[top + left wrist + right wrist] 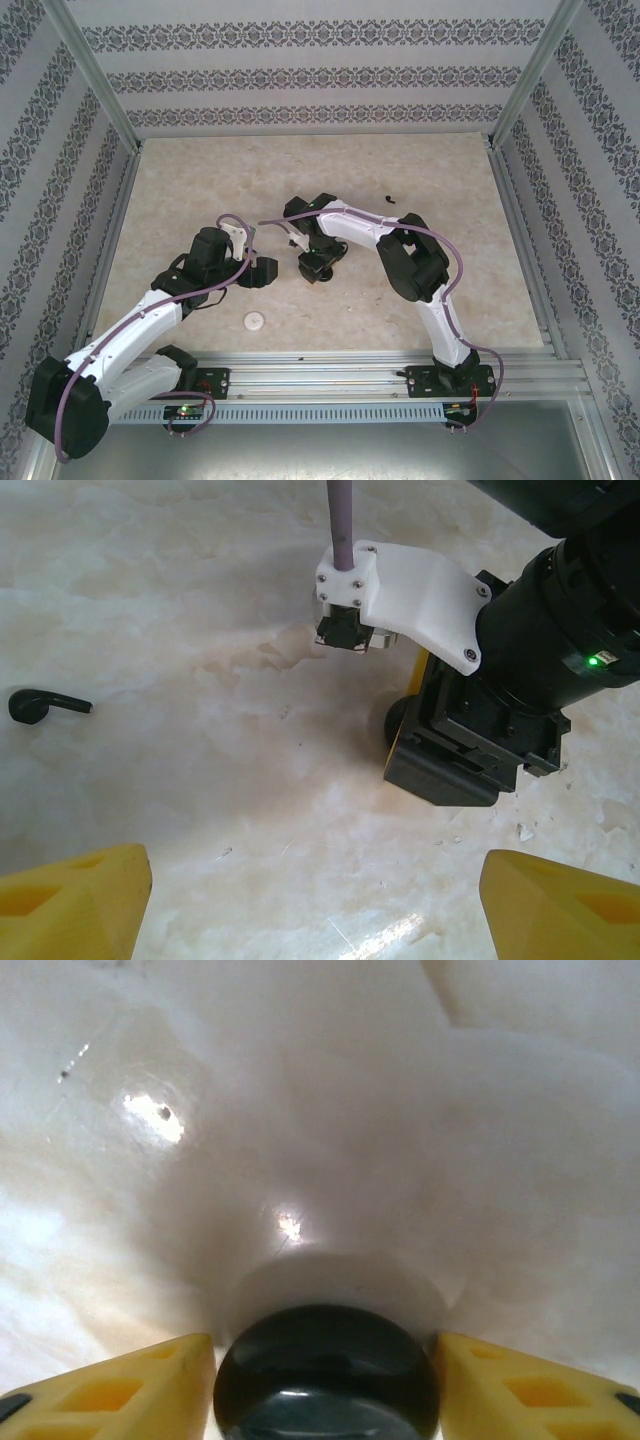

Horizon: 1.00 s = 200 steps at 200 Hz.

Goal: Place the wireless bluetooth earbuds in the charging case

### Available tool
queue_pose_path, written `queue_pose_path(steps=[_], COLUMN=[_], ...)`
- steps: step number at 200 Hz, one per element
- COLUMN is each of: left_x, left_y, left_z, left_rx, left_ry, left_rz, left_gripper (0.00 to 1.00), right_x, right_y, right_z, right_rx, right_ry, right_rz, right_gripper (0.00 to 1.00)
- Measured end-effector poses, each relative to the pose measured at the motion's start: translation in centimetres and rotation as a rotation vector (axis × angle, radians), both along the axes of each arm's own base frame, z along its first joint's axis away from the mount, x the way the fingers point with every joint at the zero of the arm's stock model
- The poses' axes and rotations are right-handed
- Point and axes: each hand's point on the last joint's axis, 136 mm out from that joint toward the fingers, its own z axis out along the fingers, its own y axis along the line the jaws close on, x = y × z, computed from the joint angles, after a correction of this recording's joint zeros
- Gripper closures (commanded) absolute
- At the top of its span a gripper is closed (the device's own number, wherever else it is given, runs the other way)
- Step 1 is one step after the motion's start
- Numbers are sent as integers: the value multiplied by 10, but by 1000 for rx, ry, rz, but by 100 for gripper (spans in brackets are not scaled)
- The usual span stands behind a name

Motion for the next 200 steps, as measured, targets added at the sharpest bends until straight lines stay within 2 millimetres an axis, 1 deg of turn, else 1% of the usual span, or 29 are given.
queue_pose_path(steps=[21, 53, 79, 99, 108, 120, 141, 150, 167, 182, 200], left_x=[0, -1, -1, -1, -1, 0, 1, 1, 4, 5, 2], left_y=[0, -1, -3, -6, -7, -10, -14, -17, -22, -29, -44], left_z=[0, 3, 13, 21, 23, 24, 27, 30, 35, 38, 39], left_rx=[0, -7, -33, -62, -72, -89, -122, -139, -173, -193, -212], left_ry=[0, -9, -37, -73, -82, -90, -104, -112, -137, -158, -180], left_rz=[0, -3, -14, -23, -26, -34, -44, -50, -62, -77, -123], left_gripper=[16, 17, 19, 20, 20, 21, 23, 23, 24, 25, 24], right_x=[0, -5, -13, -16, -15, -10, 2, 8, 13, 13, 11], right_y=[1, 2, -2, -6, -7, -7, -5, -3, 2, 5, 6], right_z=[0, 1, 4, 12, 19, 35, 71, 90, 117, 135, 147], right_rx=[3, 27, 41, 77, 108, 168, 291, 348, 437, 497, 546], right_ry=[0, 5, 19, 36, 40, 32, -5, -30, -64, -79, -83], right_rz=[-29, -98, -185, -277, -322, -387, -474, -508, -542, -569, -601], right_gripper=[51, 51, 51, 51, 51, 51, 52, 52, 52, 52, 52])
